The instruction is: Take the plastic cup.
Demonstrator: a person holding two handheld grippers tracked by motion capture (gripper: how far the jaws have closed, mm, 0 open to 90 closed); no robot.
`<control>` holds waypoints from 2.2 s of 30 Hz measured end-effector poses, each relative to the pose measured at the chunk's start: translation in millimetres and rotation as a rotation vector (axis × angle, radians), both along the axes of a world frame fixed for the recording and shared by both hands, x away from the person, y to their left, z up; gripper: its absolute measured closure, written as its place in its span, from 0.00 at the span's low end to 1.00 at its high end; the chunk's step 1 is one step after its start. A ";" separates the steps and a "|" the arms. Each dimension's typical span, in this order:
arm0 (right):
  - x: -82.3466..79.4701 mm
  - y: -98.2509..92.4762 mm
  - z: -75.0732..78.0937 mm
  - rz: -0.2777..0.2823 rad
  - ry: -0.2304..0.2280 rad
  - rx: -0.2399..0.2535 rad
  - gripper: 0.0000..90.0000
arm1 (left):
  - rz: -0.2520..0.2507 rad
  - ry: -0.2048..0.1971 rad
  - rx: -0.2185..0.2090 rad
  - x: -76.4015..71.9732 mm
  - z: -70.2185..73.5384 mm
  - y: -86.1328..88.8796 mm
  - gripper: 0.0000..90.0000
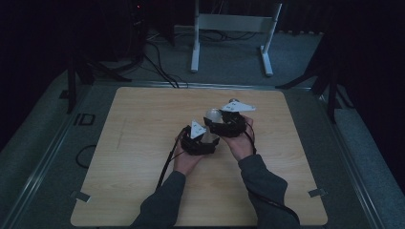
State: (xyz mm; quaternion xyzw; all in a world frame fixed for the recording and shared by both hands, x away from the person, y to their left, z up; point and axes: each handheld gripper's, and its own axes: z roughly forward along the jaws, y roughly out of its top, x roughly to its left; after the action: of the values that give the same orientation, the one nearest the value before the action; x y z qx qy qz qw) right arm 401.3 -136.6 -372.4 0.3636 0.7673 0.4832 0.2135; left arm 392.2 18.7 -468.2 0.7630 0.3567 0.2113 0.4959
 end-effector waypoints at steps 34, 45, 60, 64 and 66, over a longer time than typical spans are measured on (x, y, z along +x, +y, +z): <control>-6.8 -7.8 28.8 0.008 -0.026 0.058 0.44 | 0.001 0.018 -0.004 -0.8 0.8 4.2 0.20; -10.1 -9.5 41.2 0.010 -0.048 0.076 0.44 | 0.010 0.011 -0.007 -3.6 4.8 6.7 0.17; -16.7 -20.2 62.5 0.008 -0.080 0.119 0.44 | 0.011 0.003 -0.034 -7.4 11.2 14.2 0.17; -18.5 -24.4 65.9 0.005 -0.086 0.122 0.44 | 0.013 0.003 -0.033 -8.9 12.4 15.4 0.18; -19.1 -26.6 66.9 0.001 -0.088 0.122 0.44 | 0.013 0.002 -0.035 -9.8 13.1 16.1 0.18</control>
State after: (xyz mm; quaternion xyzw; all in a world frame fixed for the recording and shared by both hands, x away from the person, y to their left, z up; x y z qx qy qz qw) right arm 382.1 -163.2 -305.5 0.3538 0.7265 0.5449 0.2241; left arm 382.4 34.8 -455.1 0.7521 0.3658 0.2077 0.5074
